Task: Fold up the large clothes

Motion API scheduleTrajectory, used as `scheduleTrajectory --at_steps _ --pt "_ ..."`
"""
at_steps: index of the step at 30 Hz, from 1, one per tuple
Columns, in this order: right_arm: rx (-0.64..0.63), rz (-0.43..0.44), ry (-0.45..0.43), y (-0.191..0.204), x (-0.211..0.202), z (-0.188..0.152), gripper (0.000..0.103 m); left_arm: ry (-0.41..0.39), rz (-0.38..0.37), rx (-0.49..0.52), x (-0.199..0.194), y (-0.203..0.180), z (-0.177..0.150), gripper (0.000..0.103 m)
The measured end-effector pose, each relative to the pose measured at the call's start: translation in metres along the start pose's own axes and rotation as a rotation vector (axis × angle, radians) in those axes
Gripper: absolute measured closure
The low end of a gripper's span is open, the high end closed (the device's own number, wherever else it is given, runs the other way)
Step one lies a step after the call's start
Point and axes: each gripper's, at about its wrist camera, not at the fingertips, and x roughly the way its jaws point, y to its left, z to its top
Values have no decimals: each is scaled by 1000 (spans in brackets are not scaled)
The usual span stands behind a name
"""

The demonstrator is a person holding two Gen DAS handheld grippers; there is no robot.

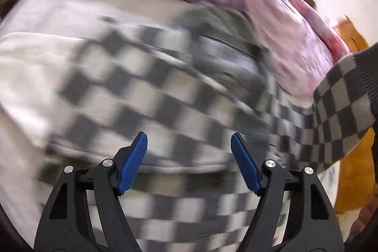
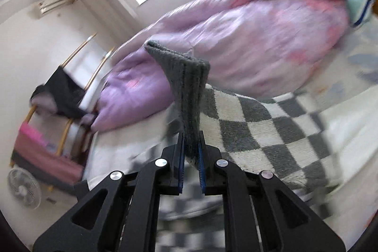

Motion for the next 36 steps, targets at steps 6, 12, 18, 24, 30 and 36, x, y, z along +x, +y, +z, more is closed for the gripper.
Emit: scheduleTrajectory --at_steps 6,12,18,24,30,36 --pt "-50 -20 199 72 113 -73 93 -27 57 -51 -39 95 7 29" --pt "-80 -134 473 77 198 -153 77 -6 64 -94 -41 139 0 29" --pt "-120 2 447 70 149 -131 67 3 19 -105 -29 130 -1 28" --pt "-156 -82 364 13 96 -79 73 34 -42 -36 -1 76 12 28" --pt "-42 -327 389 -115 95 -36 96 129 17 39 63 41 18 28" --pt "32 -367 545 -183 148 -48 103 161 92 71 103 37 20 23"
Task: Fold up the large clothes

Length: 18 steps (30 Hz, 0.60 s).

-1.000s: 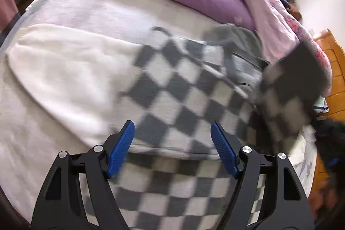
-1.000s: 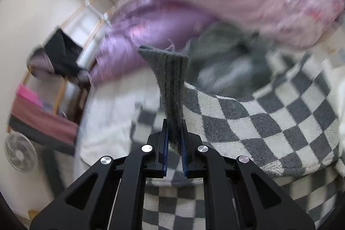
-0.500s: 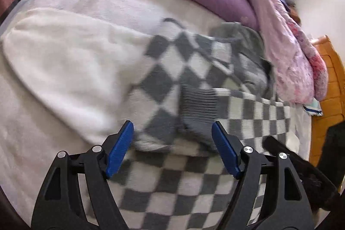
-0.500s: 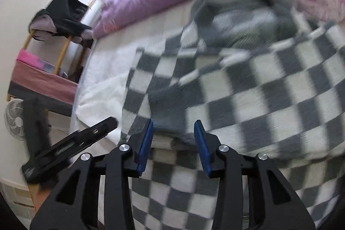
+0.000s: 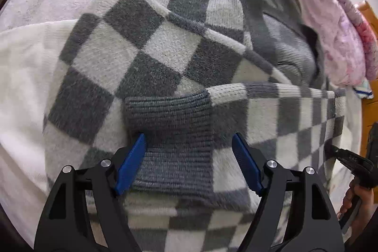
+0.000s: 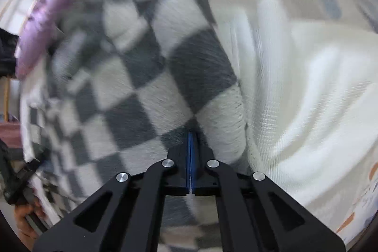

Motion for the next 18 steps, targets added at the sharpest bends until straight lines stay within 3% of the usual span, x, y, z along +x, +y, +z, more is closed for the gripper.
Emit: scheduleTrajectory --at_steps 3,7,11,15,18 --pt "21 13 3 -6 12 2 103 0 31 47 7 -10 0 15" --pt "9 18 30 -7 0 5 103 14 30 60 0 -14 2 15" --pt "-53 30 -21 9 -46 20 92 -18 -19 51 -36 2 24 15" --pt "-68 7 -94 19 -77 50 67 -81 -40 -36 -65 39 67 15" --pt "-49 -25 -110 18 -75 79 65 -80 1 -103 -63 63 106 15"
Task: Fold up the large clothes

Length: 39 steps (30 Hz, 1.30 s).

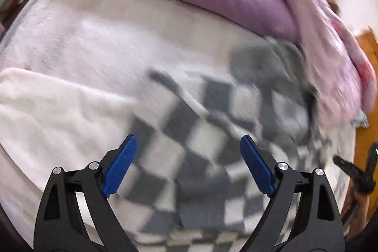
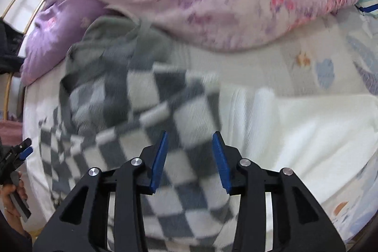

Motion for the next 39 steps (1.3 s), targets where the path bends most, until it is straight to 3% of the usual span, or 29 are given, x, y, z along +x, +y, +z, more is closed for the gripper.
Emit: scheduleTrajectory --at_steps 4,6,13,16,18,19,20,27,31,39 --pt "72 -5 39 -10 23 35 60 78 70 -9 36 12 42 15" --pt "94 -20 69 -13 32 42 60 105 117 5 51 12 52 15" --pt "71 -69 135 -12 62 58 53 184 155 -3 89 14 66 17" --pt "39 -77 170 -11 76 58 58 193 182 60 94 7 68 33" --pt "35 -70 174 -14 79 57 66 195 168 89 96 -2 69 60" --pt "31 -65 175 -15 78 56 74 192 189 118 95 -7 69 63" --pt "26 -68 170 -15 77 55 75 185 211 147 94 -11 69 73" --pt "-19 -64 55 -10 37 38 81 80 192 205 47 -22 57 82" --pt "-22 -6 -40 -11 -4 16 82 -3 169 262 2 -29 38 82" --pt "-35 123 -191 -8 -87 -51 83 -115 57 219 -79 -45 -40 83"
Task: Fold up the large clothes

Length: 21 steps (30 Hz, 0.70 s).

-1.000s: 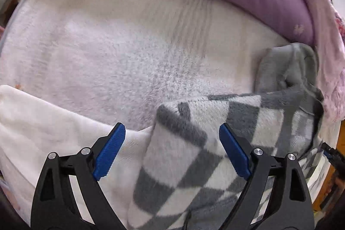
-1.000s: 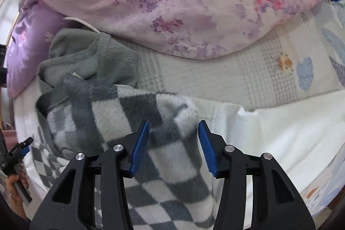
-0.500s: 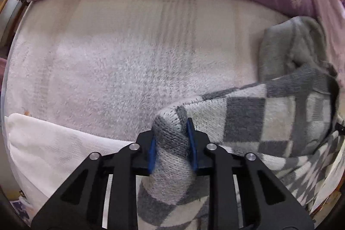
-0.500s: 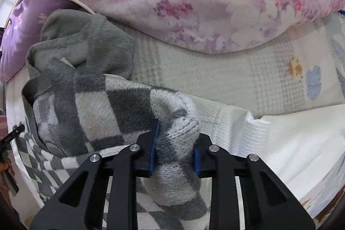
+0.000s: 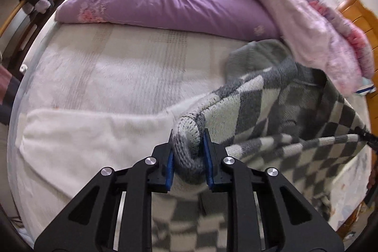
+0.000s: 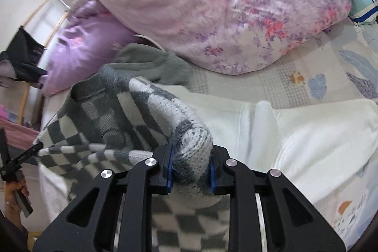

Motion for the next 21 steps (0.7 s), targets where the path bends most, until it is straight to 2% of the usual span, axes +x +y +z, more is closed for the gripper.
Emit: scheduleTrajectory --at_steps 6,11,14,17,18,19,21 --pt "-26 46 -24 6 -72 -63 83 -24 -44 -66 -60 9 -77 84" --pt "-55 9 19 -8 -121 -138 84 -23 -51 -132 -102 29 -156 84" --pt "-6 -7 68 -32 -128 -181 84 12 -58 -211 -109 49 -210 83" --pt "25 -54 124 -53 -116 -223 82 74 -62 -283 -97 64 -262 82" --pt "44 -56 148 -59 -110 -235 80 101 -40 -306 -90 67 -278 81" --pt "53 -59 186 -66 -98 -249 72 143 -37 -321 -79 69 -297 81" --pt "31 -136 278 -73 -73 -278 65 187 -45 -336 -64 68 -322 75"
